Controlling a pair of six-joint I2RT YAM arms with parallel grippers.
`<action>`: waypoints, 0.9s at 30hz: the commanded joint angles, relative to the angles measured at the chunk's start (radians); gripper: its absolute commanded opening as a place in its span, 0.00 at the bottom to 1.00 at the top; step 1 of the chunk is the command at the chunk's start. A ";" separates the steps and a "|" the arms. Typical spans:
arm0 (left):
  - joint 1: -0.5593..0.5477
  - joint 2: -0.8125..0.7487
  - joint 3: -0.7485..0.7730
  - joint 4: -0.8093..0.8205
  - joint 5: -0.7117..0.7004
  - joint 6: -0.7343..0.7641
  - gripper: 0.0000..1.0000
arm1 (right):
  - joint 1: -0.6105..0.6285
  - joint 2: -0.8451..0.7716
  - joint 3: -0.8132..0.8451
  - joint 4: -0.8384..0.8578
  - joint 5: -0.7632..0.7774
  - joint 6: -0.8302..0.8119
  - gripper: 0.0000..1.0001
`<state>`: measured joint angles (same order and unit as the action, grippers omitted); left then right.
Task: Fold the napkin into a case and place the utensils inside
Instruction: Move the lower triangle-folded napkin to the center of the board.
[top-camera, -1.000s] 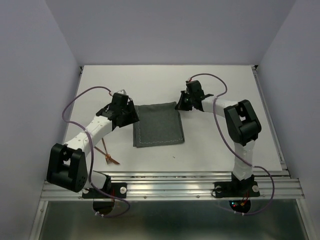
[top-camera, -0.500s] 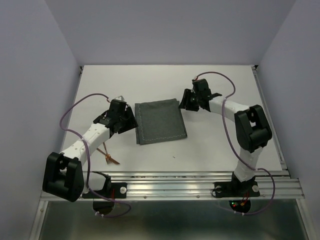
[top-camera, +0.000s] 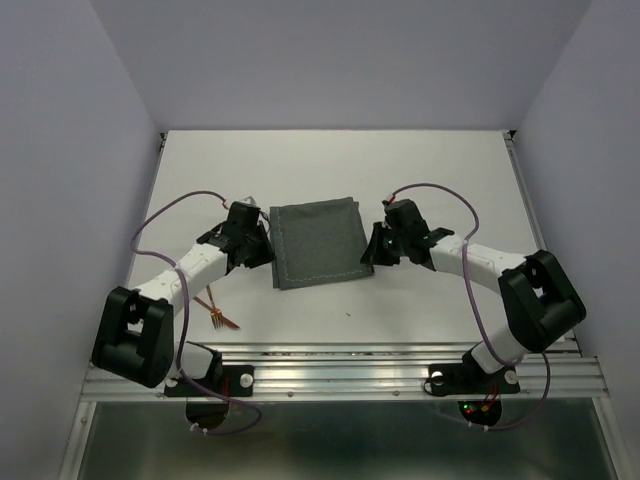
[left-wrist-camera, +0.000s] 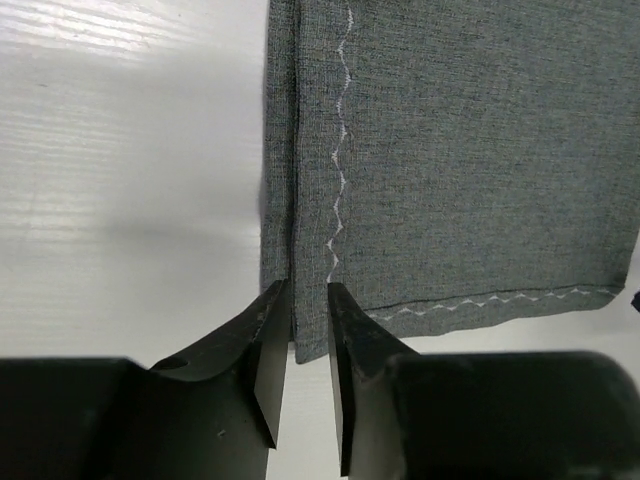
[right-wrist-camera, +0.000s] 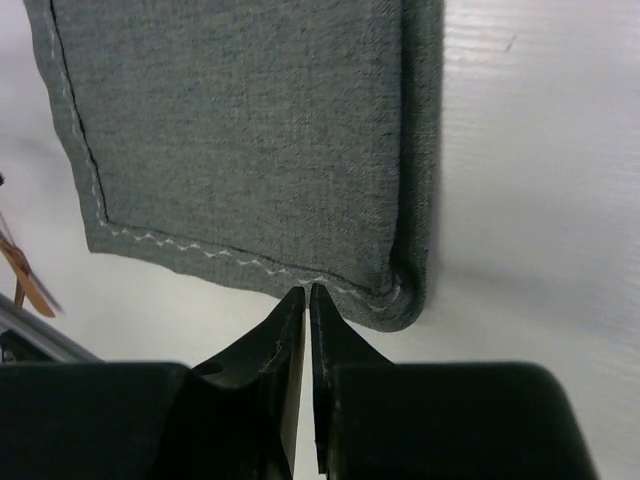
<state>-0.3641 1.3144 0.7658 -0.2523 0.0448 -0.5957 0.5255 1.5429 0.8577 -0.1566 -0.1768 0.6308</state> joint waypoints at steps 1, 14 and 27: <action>-0.007 0.058 0.029 0.062 0.010 -0.006 0.29 | 0.014 -0.003 0.001 0.049 0.006 0.026 0.10; -0.025 0.276 0.086 0.163 0.049 0.001 0.00 | 0.014 0.140 -0.003 0.040 0.149 0.037 0.04; -0.162 0.169 -0.112 0.191 0.047 -0.084 0.00 | 0.024 0.005 -0.140 -0.007 0.116 -0.033 0.04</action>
<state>-0.4625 1.5501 0.7399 -0.0063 0.0811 -0.6373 0.5381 1.5883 0.7662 -0.0917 -0.0608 0.6426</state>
